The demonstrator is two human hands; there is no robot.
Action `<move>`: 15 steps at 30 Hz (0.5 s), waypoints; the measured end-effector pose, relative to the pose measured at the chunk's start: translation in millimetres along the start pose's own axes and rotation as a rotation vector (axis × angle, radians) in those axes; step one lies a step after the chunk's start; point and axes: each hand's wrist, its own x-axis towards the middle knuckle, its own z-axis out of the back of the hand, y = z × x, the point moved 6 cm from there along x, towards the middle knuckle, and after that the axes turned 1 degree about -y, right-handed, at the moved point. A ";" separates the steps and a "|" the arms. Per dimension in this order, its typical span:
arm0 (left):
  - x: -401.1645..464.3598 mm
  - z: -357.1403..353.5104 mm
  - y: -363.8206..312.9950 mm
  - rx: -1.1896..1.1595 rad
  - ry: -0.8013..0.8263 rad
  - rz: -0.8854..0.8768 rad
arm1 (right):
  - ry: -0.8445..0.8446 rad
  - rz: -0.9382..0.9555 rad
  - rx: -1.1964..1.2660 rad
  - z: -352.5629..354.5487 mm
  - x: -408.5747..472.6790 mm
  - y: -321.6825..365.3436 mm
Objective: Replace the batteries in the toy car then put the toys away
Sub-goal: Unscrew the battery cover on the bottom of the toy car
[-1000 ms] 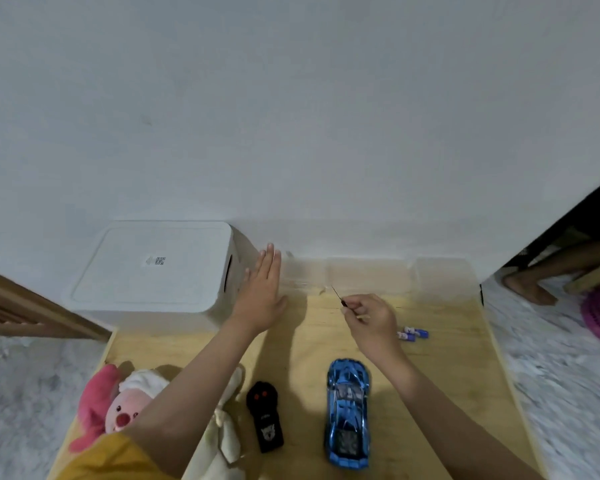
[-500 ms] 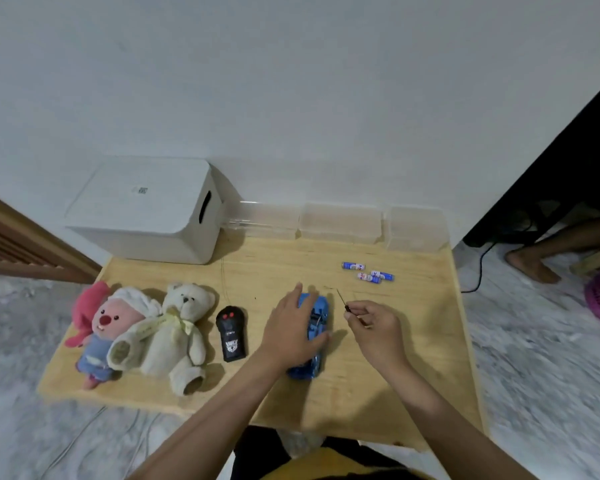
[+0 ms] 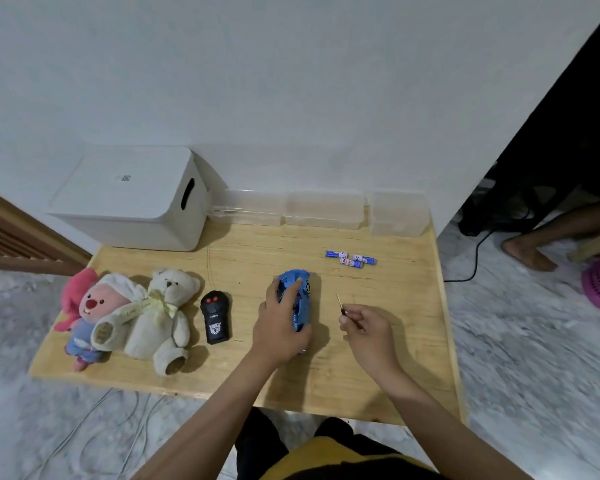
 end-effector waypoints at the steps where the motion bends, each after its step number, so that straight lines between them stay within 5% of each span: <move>1: 0.1 2.5 -1.3 -0.127 -0.015 -0.005 | -0.003 -0.034 0.053 -1.2 2.1 2.3; 7: -2.6 17.3 -23.1 -0.649 0.009 -0.073 | 0.116 -0.329 0.246 -28.5 13.7 9.4; 15: -2.5 18.5 -21.1 -0.696 0.083 -0.068 | 0.118 -0.337 0.309 -42.0 9.2 25.2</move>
